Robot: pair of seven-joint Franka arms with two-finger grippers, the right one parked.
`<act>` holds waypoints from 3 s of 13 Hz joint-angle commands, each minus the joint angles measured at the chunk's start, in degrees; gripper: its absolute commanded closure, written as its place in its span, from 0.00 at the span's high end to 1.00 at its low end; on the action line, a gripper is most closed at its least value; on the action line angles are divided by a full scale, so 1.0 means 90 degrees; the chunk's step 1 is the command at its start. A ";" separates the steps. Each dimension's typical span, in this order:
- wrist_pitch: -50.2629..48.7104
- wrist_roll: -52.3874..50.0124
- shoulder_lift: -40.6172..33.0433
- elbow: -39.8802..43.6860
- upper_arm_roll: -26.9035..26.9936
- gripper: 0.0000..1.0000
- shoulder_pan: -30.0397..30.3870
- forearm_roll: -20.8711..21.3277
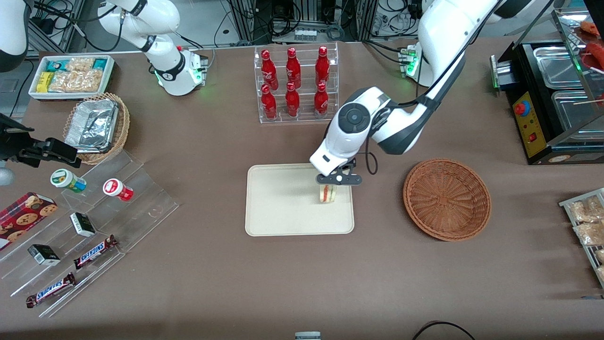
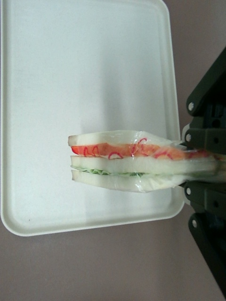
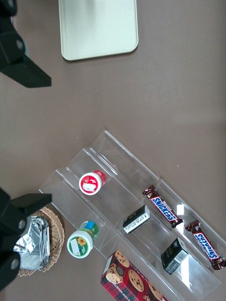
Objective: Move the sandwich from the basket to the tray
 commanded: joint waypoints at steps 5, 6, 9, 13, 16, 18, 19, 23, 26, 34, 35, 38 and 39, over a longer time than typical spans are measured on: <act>-0.0188 -0.0520 0.0805 0.0816 0.0009 0.00 -0.0155 0.0724; -0.0178 -0.0530 0.0893 0.0836 0.0009 0.00 -0.0155 0.0831; -0.0120 -0.0559 0.1049 0.0904 0.0009 0.00 -0.0165 0.0929; -0.0071 -0.0782 0.1342 0.1070 0.0019 0.00 -0.0213 0.1328; -0.0071 -0.0921 0.1557 0.1275 0.0009 0.00 -0.0223 0.1486; -0.0071 -0.0902 0.1558 0.1285 0.0009 0.63 -0.0213 0.1457; -0.0071 -0.0930 0.1538 0.1286 0.0009 1.00 -0.0223 0.1476; -0.0139 -0.0911 0.1372 0.1286 0.0000 1.00 -0.0213 0.2118; -0.0430 -0.1056 0.1197 0.1431 0.0000 1.00 -0.0204 0.2170; -0.1154 -0.1155 0.0592 0.2047 -0.0059 1.00 0.0176 0.1928; -0.1261 -0.1039 0.0427 0.2057 -0.0049 1.00 0.0303 0.1713; -0.1846 0.0052 -0.0149 0.2067 -0.0030 1.00 0.0869 0.0903; -0.2138 0.0365 -0.0325 0.2067 -0.0030 1.00 0.1074 0.0746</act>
